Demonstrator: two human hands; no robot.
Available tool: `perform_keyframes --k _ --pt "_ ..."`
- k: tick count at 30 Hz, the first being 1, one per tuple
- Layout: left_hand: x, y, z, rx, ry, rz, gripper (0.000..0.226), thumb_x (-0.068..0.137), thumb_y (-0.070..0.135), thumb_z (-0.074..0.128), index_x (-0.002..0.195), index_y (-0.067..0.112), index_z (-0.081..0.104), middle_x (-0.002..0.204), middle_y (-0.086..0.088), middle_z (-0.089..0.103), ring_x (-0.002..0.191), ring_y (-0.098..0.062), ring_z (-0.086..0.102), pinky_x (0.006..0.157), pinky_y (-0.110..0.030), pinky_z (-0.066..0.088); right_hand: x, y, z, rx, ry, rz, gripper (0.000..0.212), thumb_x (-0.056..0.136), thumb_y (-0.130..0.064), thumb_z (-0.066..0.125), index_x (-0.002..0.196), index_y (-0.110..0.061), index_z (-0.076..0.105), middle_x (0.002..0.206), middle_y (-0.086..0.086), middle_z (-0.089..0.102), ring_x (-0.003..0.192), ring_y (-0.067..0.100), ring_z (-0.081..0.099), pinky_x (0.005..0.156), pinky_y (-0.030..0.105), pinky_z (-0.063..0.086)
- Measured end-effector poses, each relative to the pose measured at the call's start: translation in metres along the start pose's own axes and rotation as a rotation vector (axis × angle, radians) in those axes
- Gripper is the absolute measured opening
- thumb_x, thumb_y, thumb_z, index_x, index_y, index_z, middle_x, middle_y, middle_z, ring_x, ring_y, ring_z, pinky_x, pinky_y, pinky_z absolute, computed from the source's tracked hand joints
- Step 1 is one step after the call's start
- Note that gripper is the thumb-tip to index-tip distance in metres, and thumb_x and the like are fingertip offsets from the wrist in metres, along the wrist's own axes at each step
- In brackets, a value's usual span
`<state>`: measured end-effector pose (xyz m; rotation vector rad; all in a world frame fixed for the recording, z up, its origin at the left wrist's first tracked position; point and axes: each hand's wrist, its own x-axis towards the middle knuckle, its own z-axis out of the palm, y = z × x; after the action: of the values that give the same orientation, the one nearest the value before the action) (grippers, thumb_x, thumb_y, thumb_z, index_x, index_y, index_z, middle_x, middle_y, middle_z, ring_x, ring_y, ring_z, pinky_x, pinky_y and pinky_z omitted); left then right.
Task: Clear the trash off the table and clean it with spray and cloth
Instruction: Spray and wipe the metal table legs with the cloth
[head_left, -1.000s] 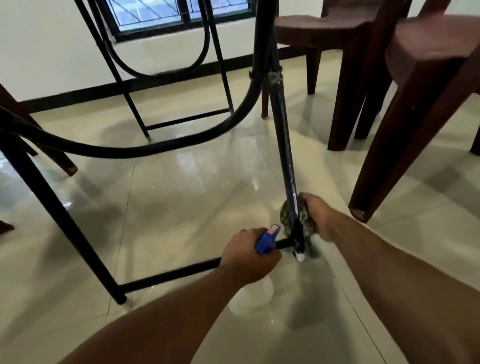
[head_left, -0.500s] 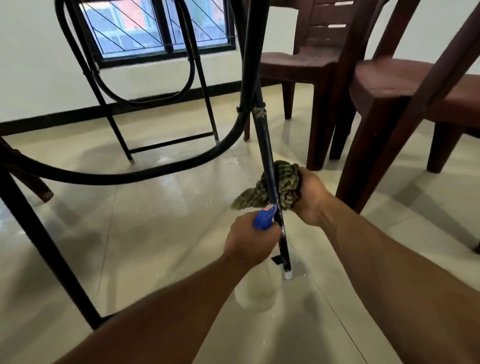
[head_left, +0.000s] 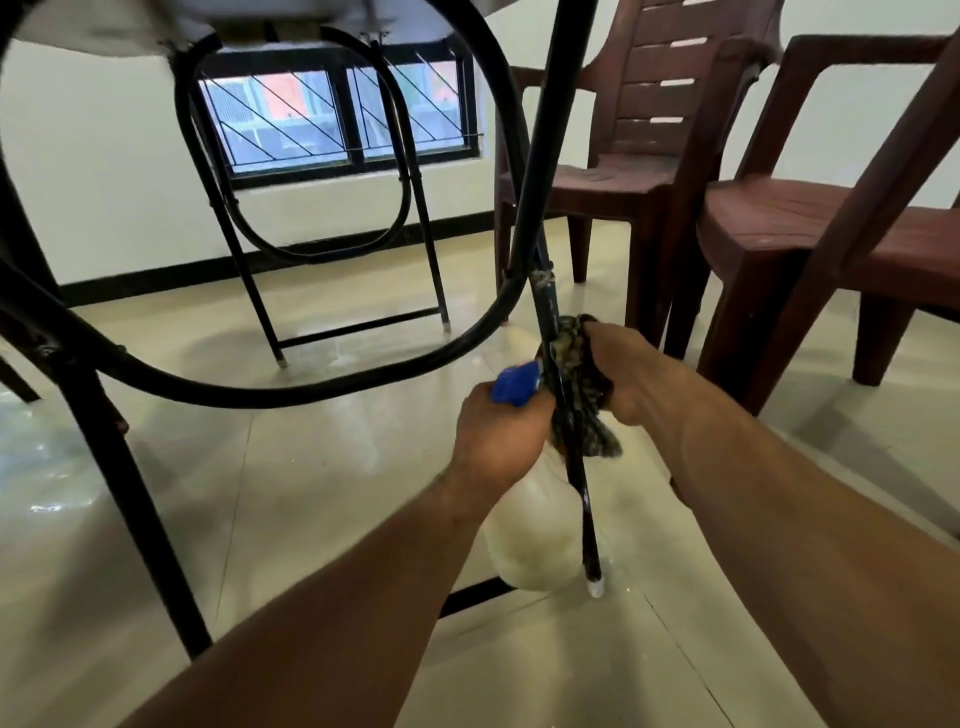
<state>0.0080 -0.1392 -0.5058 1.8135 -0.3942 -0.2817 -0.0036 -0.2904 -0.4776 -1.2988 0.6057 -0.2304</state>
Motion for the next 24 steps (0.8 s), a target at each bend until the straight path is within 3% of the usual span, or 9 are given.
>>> perform_keyframes --k 3,5,7,10,15,18,21,24 --pt "0.005 0.009 -0.007 -0.022 0.058 0.014 0.024 0.090 0.020 0.063 0.092 -0.004 0.068 0.080 -0.017 0.070 0.055 -0.013 0.050 0.055 -0.022 0.042 -0.003 -0.020 0.000 0.233 -0.073 -0.270 0.035 0.102 -0.034 0.051 0.119 -0.008 0.067 0.112 0.012 0.074 0.102 0.028 0.072 0.088 0.042 0.058" --pt "0.005 0.011 -0.007 -0.038 0.078 0.023 0.023 0.089 0.016 0.063 0.096 -0.005 0.068 0.088 -0.022 0.071 0.058 -0.014 0.051 0.050 -0.017 0.041 -0.006 -0.025 0.004 0.230 -0.104 -0.386 0.027 0.102 -0.027 0.053 0.122 -0.012 0.063 0.119 0.009 0.071 0.110 0.027 0.068 0.092 0.043 0.056" --pt "0.001 0.012 -0.007 -0.050 0.074 0.018 0.022 0.088 0.015 0.063 0.097 -0.005 0.068 0.080 -0.018 0.069 0.055 -0.013 0.049 0.045 -0.013 0.039 -0.010 -0.016 0.004 0.142 -0.075 -0.363 0.019 0.103 -0.019 0.052 0.117 -0.015 0.063 0.115 0.008 0.071 0.106 0.025 0.070 0.089 0.041 0.057" --pt "-0.006 0.015 -0.008 -0.039 0.033 0.042 0.016 0.091 0.017 0.065 0.089 0.001 0.069 0.062 -0.002 0.059 0.043 -0.005 0.045 0.044 -0.010 0.037 -0.014 -0.007 0.002 0.119 -0.028 -0.289 0.024 0.104 -0.014 0.047 0.122 -0.010 0.063 0.113 0.010 0.072 0.097 0.022 0.072 0.083 0.036 0.058" --pt "-0.009 0.020 -0.008 -0.057 0.055 0.092 0.013 0.090 0.011 0.064 0.091 -0.001 0.068 0.072 -0.013 0.061 0.052 -0.010 0.045 0.049 -0.013 0.041 -0.029 0.002 0.005 -0.302 0.100 -0.589 0.022 0.097 -0.018 0.061 0.118 -0.025 0.060 0.107 -0.006 0.068 0.099 0.014 0.068 0.086 0.035 0.058" --pt "-0.013 0.020 -0.008 -0.055 0.051 0.138 0.012 0.091 0.012 0.064 0.080 0.008 0.064 0.067 -0.009 0.061 0.055 -0.013 0.049 0.056 -0.024 0.045 -0.034 0.029 -0.010 -0.608 0.138 -0.564 0.025 0.094 -0.028 0.067 0.116 -0.026 0.057 0.099 -0.013 0.064 0.093 0.007 0.066 0.085 0.033 0.058" --pt "-0.013 0.022 -0.008 -0.064 0.066 0.137 0.023 0.089 0.014 0.065 0.069 0.018 0.056 0.050 0.008 0.052 0.049 -0.010 0.044 0.057 -0.026 0.042 -0.034 0.016 -0.006 -0.658 0.235 -0.633 0.020 0.095 -0.024 0.065 0.114 -0.022 0.060 0.094 -0.016 0.062 0.090 0.003 0.064 0.086 0.029 0.056" --pt "-0.015 0.017 -0.007 -0.069 0.088 0.105 0.026 0.085 0.013 0.065 0.064 0.019 0.051 0.044 0.009 0.042 0.049 -0.016 0.038 0.057 -0.032 0.040 -0.039 -0.013 0.020 -0.589 0.353 -0.857 0.031 0.091 -0.018 0.070 0.121 -0.018 0.062 0.111 -0.008 0.063 0.100 0.005 0.061 0.092 0.024 0.051"
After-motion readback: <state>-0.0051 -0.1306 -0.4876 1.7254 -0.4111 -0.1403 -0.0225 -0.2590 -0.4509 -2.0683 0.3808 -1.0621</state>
